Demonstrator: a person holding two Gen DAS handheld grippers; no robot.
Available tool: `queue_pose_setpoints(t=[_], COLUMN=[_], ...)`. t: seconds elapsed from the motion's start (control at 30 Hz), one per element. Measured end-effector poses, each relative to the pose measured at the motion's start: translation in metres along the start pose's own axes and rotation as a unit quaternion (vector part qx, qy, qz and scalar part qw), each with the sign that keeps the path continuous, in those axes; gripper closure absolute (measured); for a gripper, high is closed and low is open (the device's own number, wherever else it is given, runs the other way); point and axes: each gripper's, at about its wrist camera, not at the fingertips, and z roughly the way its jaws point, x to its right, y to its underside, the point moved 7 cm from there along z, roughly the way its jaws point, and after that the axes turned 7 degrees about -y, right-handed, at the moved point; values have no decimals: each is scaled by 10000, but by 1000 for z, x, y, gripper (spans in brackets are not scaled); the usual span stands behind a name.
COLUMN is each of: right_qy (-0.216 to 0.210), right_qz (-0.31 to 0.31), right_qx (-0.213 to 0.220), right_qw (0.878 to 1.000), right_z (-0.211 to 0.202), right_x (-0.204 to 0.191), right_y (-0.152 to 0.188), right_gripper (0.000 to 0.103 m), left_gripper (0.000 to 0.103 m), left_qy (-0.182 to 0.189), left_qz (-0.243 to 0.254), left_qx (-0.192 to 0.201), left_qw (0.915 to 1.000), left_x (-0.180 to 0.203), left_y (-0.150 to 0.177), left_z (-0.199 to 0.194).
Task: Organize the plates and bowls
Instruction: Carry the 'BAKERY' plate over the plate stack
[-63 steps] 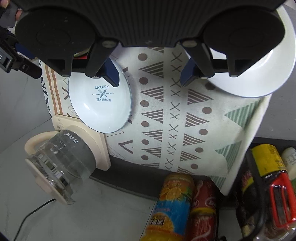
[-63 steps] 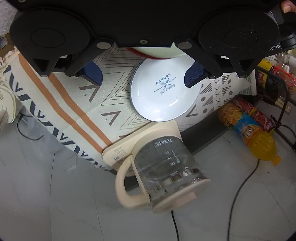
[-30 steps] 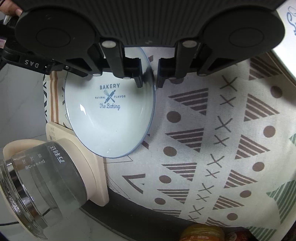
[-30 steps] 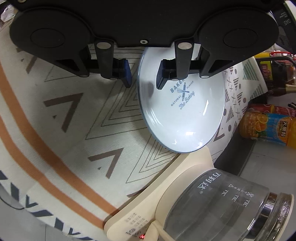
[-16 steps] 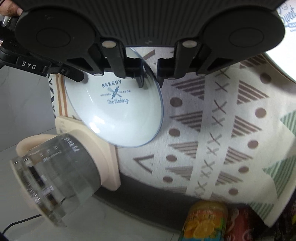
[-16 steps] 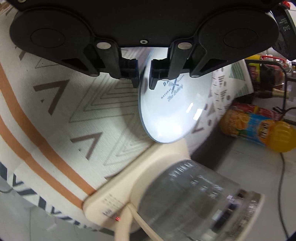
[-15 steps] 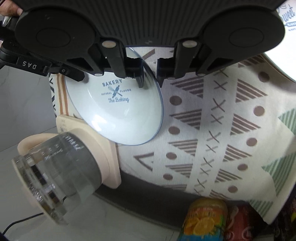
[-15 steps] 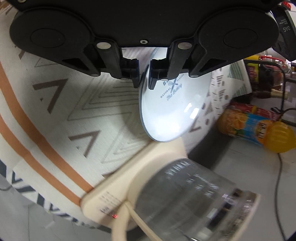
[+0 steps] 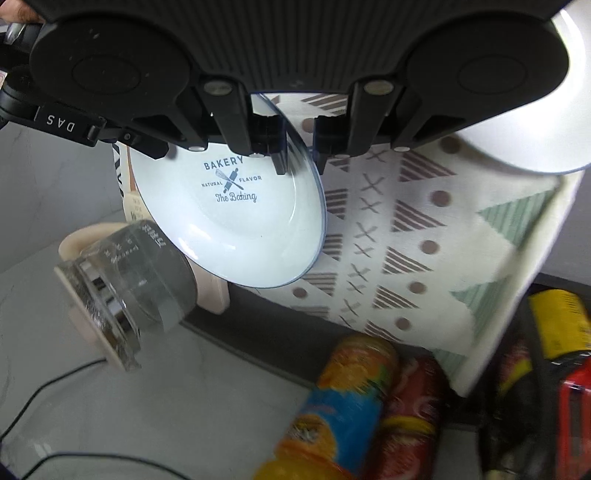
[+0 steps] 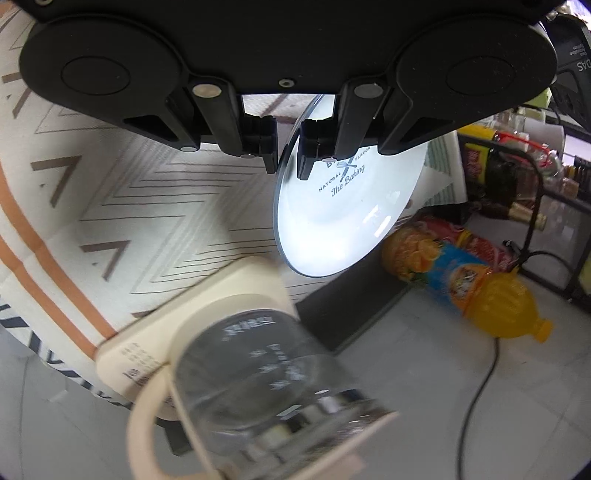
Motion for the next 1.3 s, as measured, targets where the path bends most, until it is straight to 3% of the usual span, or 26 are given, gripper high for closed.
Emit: queue_pose_setpoints(t=[0.5,0.87,1.3], right_qy=[-270,-363,-247], right_qz=[-487,-891,-1181], right_qx=[89,-182,-443], right_qw=[9984,9952,9917], right_z=[-10,-8,-5], right_x=[-68,-104,-115], right_y=[43,96,155], right_gripper=[92,91,91], left_gripper=[92,92,92], left_qy=[12,-170,-250], left_qz=[-396,-689,-869], left_qx=[384,473,230], left_qw=[9985,9964,9956], left_x=[-66,-121,-164], left_y=[17,49,95], left_z=[-64,-96,-101])
